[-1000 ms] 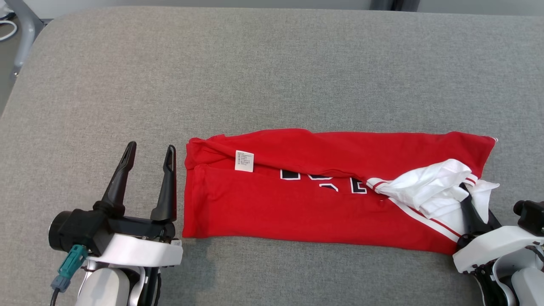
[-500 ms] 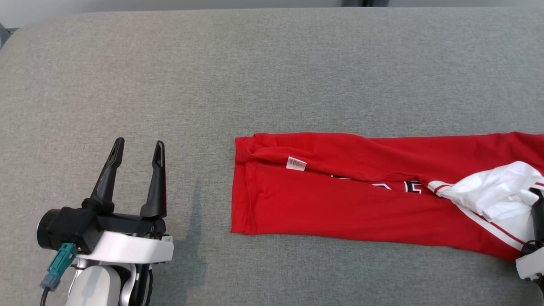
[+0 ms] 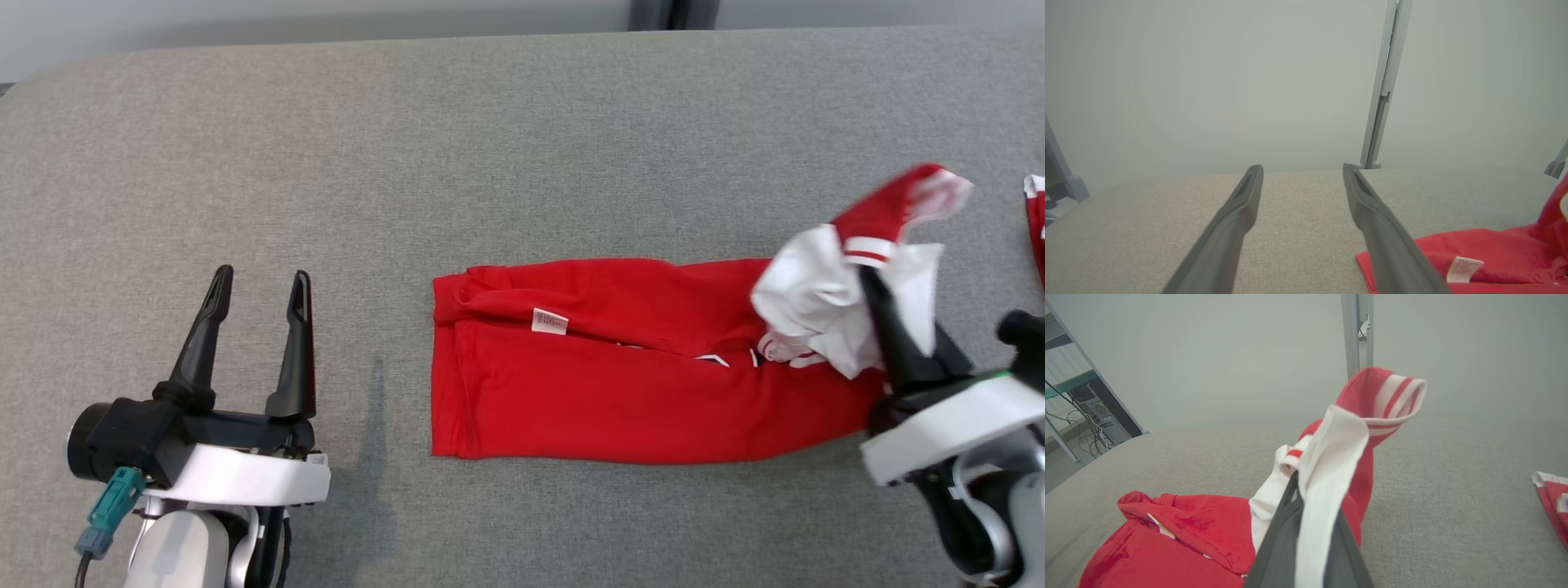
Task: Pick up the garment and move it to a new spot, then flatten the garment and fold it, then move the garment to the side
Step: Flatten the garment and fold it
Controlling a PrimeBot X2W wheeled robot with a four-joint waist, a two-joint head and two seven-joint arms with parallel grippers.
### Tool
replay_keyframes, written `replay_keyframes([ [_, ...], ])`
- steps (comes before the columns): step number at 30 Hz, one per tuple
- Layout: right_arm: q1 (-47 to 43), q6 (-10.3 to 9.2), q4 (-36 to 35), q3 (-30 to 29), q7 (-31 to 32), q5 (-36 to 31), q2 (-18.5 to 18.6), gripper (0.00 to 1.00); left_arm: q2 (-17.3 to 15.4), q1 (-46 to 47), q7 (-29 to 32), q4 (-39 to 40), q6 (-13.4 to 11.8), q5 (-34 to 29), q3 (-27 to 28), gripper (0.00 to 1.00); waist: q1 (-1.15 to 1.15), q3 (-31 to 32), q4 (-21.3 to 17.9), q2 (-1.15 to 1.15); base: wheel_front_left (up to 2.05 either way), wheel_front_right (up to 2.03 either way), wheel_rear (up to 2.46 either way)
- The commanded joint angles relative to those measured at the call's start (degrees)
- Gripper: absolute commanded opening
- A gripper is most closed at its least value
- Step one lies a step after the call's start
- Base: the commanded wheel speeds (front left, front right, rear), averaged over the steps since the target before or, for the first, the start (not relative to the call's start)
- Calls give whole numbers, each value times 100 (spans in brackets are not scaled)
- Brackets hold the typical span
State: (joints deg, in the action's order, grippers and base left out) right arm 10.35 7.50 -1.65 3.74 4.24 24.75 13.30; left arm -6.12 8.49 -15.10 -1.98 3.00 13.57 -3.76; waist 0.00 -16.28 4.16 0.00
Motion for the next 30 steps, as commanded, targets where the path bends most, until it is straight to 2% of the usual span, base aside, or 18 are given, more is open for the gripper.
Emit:
replay_keyframes([
  [1,82,-3,-174,111,113,-21,-73,0,4,52,-8,-18,37,-46,-17,100,0,15,46,0,0,0,0],
  [6,355,-3,-459,725,408,-120,-582,0,36,104,-7,-54,61,-31,-80,100,0,-2,211,0,0,0,0],
  [11,639,-3,6,1507,299,-34,-953,0,82,126,-8,-106,93,8,-152,100,0,-72,396,0,0,0,0],
  [15,793,-3,499,1923,110,41,-1008,0,121,171,-7,-138,99,11,-211,100,0,-129,500,0,0,0,0],
  [20,1106,-2,1299,2489,-479,486,-1023,0,162,248,-8,-220,145,21,-287,100,0,-193,647,0,0,0,0],
  [26,1558,-2,2207,2982,-881,808,-1022,0,205,292,-8,-263,178,-13,-344,100,0,-268,713,0,0,0,0],
  [27,1626,-2,2318,3079,-920,833,-1024,13,209,302,-8,-269,185,-12,-350,100,0,-280,716,0,0,0,0],
  [28,1692,-2,2399,3159,-980,881,-1025,44,213,309,-8,-276,192,-11,-357,100,0,-291,717,0,0,0,0],
  [29,1755,-2,2452,3231,-1035,920,-1022,91,217,313,-8,-280,190,-9,-358,100,0,-302,714,0,0,0,0],
  [30,1815,-2,2476,3332,-1092,954,-1024,100,222,321,-8,-285,190,-7,-354,100,0,-313,706,0,0,0,0],
])
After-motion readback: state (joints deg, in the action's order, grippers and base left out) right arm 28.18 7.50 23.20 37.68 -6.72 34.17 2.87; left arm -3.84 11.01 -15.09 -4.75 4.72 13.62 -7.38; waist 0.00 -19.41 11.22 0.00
